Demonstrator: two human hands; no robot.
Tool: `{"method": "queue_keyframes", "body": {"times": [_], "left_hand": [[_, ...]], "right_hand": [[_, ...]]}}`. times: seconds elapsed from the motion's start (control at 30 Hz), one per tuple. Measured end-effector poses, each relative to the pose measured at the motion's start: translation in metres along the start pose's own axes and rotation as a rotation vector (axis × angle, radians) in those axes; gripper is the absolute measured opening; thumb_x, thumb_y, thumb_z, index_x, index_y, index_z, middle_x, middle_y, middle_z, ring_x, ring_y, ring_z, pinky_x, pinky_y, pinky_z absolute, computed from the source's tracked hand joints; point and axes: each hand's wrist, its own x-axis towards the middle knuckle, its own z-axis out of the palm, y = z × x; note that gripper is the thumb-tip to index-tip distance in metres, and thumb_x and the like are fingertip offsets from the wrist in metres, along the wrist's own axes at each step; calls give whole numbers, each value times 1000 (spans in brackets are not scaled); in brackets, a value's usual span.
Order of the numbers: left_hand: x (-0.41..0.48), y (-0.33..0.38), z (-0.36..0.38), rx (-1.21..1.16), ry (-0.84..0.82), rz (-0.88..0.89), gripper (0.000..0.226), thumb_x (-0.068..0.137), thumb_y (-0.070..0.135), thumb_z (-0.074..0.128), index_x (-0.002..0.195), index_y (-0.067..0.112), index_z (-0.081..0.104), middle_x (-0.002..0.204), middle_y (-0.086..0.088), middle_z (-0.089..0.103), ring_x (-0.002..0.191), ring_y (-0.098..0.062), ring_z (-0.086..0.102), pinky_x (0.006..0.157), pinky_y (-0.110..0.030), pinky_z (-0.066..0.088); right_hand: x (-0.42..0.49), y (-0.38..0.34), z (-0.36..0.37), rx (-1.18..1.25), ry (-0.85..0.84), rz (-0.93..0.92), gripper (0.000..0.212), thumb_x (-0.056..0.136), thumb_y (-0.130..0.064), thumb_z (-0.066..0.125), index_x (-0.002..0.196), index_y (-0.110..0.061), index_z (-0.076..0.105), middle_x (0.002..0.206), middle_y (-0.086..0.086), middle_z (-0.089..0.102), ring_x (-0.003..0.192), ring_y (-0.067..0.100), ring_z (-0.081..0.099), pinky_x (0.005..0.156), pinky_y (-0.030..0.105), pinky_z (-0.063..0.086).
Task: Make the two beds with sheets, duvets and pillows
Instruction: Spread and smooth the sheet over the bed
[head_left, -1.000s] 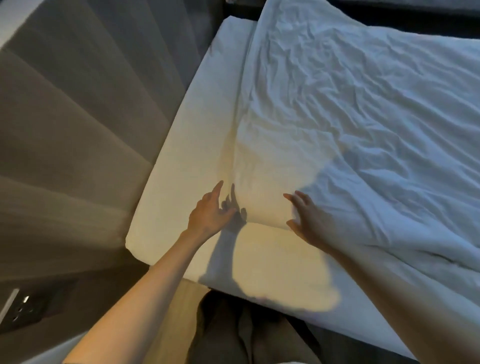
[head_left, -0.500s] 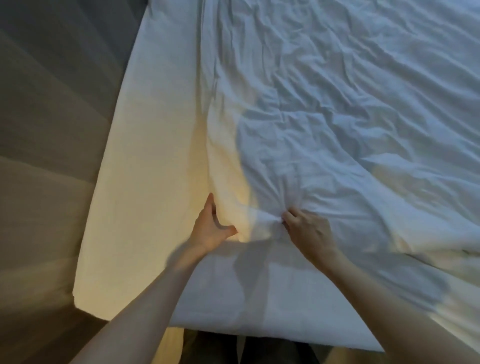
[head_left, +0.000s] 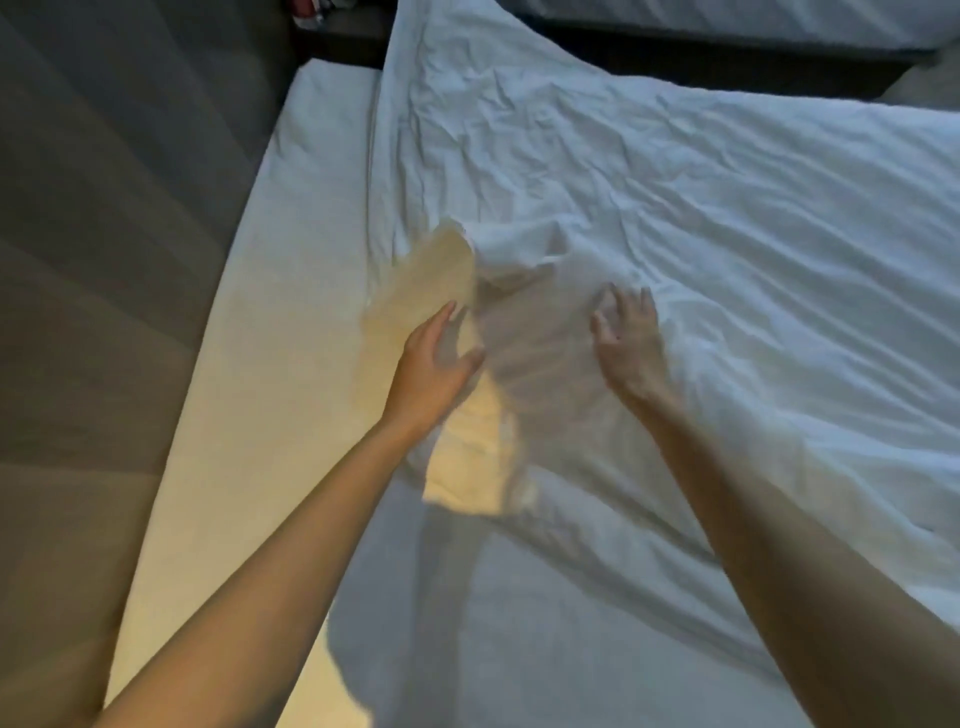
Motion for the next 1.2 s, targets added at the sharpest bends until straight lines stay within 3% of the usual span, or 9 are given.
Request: {"method": "queue_keyframes", "body": {"times": [0.1, 0.33, 0.4, 0.5, 0.67, 0.87, 1.0, 1.13, 1.2], "left_hand": [[1, -49, 16, 202, -49, -185, 77, 85, 43, 70, 150, 23, 32, 153, -8, 33, 143, -22, 28, 113, -30, 26], [15, -135, 42, 497, -50, -413, 97, 66, 69, 68, 144, 34, 21, 154, -9, 17, 143, -36, 15, 111, -53, 29], [21, -143, 44, 522, -35, -425, 106, 68, 66, 72, 150, 37, 11, 160, -6, -1, 146, -34, 4, 115, -54, 21], [28, -149, 41, 632, -13, -367, 105, 67, 56, 78, 148, 29, 17, 151, -8, 20, 137, -36, 26, 106, -50, 31], [28, -146, 29, 467, -81, -398, 67, 77, 32, 72, 128, 18, 31, 126, -12, 34, 118, -33, 46, 96, -44, 45], [-42, -98, 7, 697, -321, -92, 101, 82, 9, 60, 147, 54, -2, 159, 0, -5, 146, -29, -3, 115, -52, 7], [-114, -75, -6, 867, -678, -16, 141, 62, 23, 86, 142, 52, -26, 147, 3, -47, 136, -27, -42, 110, -58, -16], [-164, -81, -1, 916, -393, 253, 105, 69, 39, 81, 146, 46, 11, 146, 10, -47, 143, -23, -32, 112, -56, -16], [-178, -86, -1, 888, -316, 381, 72, 73, 26, 76, 134, 31, 40, 159, 13, -19, 150, -20, -7, 118, -56, -7]], "right_hand": [[-19, 34, 39, -163, -446, -12, 80, 92, -44, 60, 154, -38, 10, 163, 1, -11, 149, 33, -4, 116, 59, 13], [-102, 113, 80, -405, -937, 62, 122, 66, -54, 81, 148, -53, -8, 152, -16, -37, 137, 49, -31, 100, 79, 12], [-112, 118, 89, -445, -912, 57, 125, 67, -46, 82, 147, -53, -14, 151, -16, -39, 136, 49, -32, 101, 79, 10], [-112, 121, 102, -511, -796, 21, 104, 81, -30, 70, 149, -49, -5, 157, -11, -28, 141, 52, -17, 104, 75, 18], [-98, 122, 91, -367, -518, -166, 63, 75, -5, 52, 134, -29, 55, 131, 7, 59, 112, 36, 58, 86, 38, 46], [-116, 93, 28, -245, -537, -235, 39, 68, -11, 46, 100, -20, 67, 89, 5, 71, 88, 31, 63, 65, 33, 41], [-157, 70, -18, -167, -540, -231, 31, 74, -3, 51, 96, -21, 62, 85, 0, 67, 82, 24, 58, 67, 33, 41], [-202, 48, -49, -171, -538, -224, 27, 72, -4, 51, 91, -20, 61, 82, 2, 66, 79, 25, 57, 67, 36, 42], [-227, 44, -56, -168, -522, -204, 18, 72, -6, 51, 85, -17, 57, 76, 4, 63, 75, 29, 56, 67, 39, 44]]}}
